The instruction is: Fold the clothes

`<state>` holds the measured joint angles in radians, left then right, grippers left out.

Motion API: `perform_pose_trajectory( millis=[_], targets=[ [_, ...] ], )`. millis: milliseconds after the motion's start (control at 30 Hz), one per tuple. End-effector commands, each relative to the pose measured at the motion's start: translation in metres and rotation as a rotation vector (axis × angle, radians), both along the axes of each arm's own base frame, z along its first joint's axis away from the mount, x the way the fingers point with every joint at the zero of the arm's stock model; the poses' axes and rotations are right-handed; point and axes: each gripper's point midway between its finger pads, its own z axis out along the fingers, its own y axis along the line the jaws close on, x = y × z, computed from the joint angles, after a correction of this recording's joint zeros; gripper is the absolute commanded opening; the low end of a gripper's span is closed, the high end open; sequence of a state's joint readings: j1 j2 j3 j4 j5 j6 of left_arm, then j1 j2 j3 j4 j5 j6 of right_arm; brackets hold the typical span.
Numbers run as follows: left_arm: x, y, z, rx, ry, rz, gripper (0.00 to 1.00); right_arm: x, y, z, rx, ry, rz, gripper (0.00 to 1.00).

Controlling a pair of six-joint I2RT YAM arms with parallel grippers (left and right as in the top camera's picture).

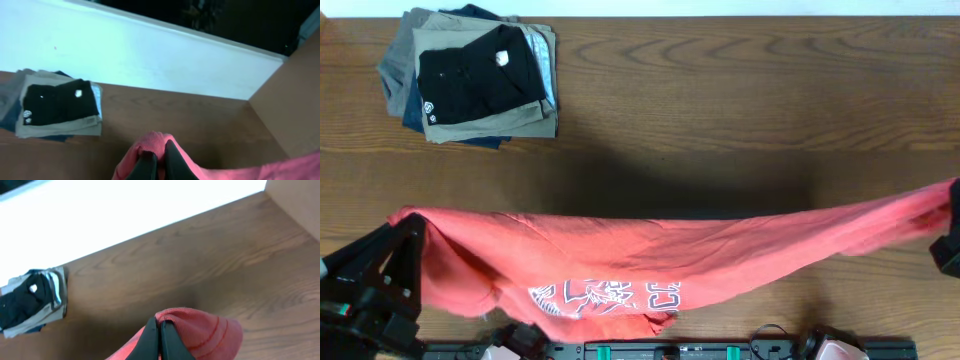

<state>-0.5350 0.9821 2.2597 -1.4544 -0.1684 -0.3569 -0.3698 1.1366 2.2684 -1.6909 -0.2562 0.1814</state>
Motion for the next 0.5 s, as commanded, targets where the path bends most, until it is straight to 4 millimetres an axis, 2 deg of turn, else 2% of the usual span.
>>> perform_pose_trajectory(
  millis=[0, 133, 233, 367, 467],
  targets=[
    [0.023, 0.004, -0.002, 0.065, 0.015, 0.08, 0.06, 0.021, -0.023, -0.01, 0.012, 0.066, -0.086, 0.01],
    [0.056, -0.002, -0.012, 0.135, 0.08, 0.146, 0.06, 0.051, -0.035, -0.02, 0.038, 0.119, -0.092, 0.01],
    [0.088, -0.013, -0.029, 0.213, 0.155, 0.183, 0.06, 0.08, -0.046, -0.028, 0.047, 0.146, -0.092, 0.01],
    [0.144, -0.029, -0.053, 0.329, 0.242, 0.249, 0.06, 0.122, -0.069, -0.041, 0.038, 0.177, -0.117, 0.01],
    [0.2, -0.048, -0.073, 0.387, 0.278, 0.265, 0.06, 0.154, -0.085, -0.054, 0.034, 0.198, -0.131, 0.01]
  ],
)
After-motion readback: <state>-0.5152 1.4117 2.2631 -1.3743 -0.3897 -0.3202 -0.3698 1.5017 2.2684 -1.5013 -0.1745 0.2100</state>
